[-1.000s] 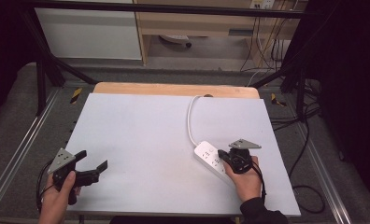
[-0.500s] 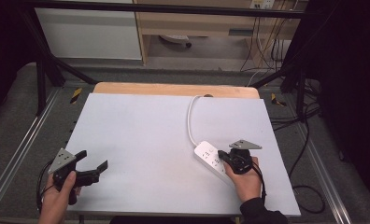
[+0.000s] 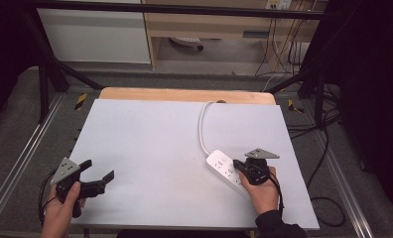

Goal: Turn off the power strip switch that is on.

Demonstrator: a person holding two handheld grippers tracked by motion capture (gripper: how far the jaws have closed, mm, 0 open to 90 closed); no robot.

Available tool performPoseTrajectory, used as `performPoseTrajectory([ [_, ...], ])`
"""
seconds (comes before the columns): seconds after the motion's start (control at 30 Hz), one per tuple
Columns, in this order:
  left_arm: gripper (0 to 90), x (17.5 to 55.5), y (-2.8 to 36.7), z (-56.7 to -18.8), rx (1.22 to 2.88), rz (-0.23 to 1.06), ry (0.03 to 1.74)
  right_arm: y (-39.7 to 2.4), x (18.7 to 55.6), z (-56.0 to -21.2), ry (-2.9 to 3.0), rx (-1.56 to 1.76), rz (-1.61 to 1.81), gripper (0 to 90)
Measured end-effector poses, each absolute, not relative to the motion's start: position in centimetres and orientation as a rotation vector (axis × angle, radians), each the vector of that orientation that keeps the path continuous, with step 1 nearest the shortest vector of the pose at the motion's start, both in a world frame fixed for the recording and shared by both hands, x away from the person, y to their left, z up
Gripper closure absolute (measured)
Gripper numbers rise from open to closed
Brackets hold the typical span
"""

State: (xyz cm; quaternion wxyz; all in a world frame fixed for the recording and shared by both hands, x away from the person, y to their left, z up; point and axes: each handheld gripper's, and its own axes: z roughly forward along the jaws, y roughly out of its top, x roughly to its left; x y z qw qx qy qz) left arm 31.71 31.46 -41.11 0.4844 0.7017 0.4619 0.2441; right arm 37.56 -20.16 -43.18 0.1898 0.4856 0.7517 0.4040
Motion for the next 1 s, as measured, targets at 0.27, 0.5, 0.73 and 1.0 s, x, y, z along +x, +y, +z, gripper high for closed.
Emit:
performPoseTrajectory([
  [0.27,5.2,31.73,31.45,-41.15,1.709,0.59,1.126,-20.04,37.47,-43.34,2.108,1.363,1.135,90.0],
  [0.5,5.3,31.78,31.49,-41.19,1.707,0.591,1.131,-19.91,37.39,-43.47,2.107,1.362,1.137,90.0],
  [0.73,5.3,31.72,31.37,-41.19,1.711,0.588,1.13,-19.79,37.31,-43.58,2.099,1.359,1.13,90.0],
  [1.0,5.3,31.7,31.28,-41.27,1.715,0.591,1.137,-19.77,37.31,-43.61,2.099,1.351,1.126,90.0],
])
